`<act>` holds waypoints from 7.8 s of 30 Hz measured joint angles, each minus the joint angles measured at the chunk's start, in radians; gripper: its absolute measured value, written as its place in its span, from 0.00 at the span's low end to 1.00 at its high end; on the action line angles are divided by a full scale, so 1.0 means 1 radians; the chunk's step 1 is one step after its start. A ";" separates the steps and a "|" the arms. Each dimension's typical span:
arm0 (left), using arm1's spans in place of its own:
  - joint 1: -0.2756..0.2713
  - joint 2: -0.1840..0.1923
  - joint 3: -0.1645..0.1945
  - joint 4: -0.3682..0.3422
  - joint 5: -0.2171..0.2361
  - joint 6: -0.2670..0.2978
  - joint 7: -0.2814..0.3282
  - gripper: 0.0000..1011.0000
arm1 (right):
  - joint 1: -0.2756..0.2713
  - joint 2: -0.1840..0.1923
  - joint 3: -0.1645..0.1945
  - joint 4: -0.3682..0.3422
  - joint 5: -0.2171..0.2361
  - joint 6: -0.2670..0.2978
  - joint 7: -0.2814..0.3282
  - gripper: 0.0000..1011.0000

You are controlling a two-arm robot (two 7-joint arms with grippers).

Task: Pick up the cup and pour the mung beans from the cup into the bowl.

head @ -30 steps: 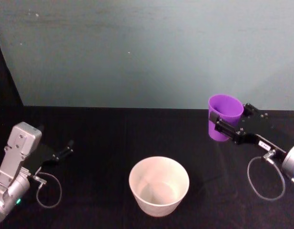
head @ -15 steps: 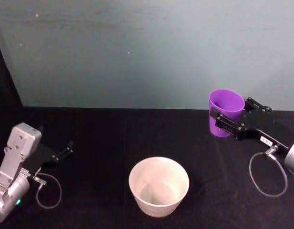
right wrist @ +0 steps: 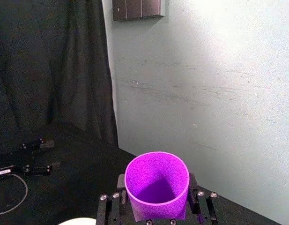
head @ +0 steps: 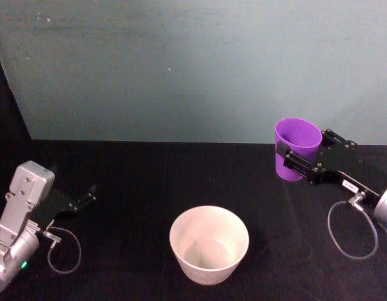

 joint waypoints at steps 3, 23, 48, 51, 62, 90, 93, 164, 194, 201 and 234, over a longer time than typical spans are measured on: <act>0.000 0.000 0.000 0.000 0.000 0.000 0.000 0.99 | 0.000 0.000 0.000 0.000 0.000 0.000 0.001 0.73; 0.000 0.000 0.000 0.000 0.000 0.000 0.000 0.99 | -0.001 -0.001 0.000 0.002 0.000 -0.001 0.001 0.74; 0.000 0.000 0.000 0.000 0.000 0.000 0.000 0.99 | -0.001 -0.001 0.000 0.002 0.000 -0.001 0.001 0.73; 0.000 0.000 0.000 0.000 0.000 0.000 0.000 0.99 | -0.001 -0.001 0.000 0.002 0.000 -0.001 0.001 0.74; 0.000 0.000 0.000 0.000 0.000 0.000 0.000 0.99 | -0.001 -0.001 0.000 0.002 0.000 -0.001 0.001 0.74; 0.000 0.000 0.000 0.000 0.000 0.000 0.000 0.99 | -0.001 -0.001 0.000 0.002 0.000 -0.001 0.001 0.74; 0.000 0.000 0.000 0.000 0.000 0.000 0.000 0.99 | -0.001 -0.001 0.000 0.002 0.000 -0.001 0.001 0.74; 0.000 0.000 0.000 0.000 0.000 0.000 0.000 0.99 | -0.001 -0.001 0.000 0.002 -0.001 -0.001 0.001 0.74; 0.000 0.000 0.000 0.000 0.000 0.000 0.000 0.99 | -0.001 -0.001 0.000 0.002 0.000 -0.001 0.001 0.74; 0.000 0.000 0.000 0.000 0.000 0.000 0.000 0.99 | -0.001 -0.001 0.000 0.002 0.000 -0.001 0.001 0.74; 0.000 0.000 0.000 0.000 0.000 0.000 0.000 0.99 | -0.057 0.005 -0.051 0.083 -0.059 -0.172 0.027 0.73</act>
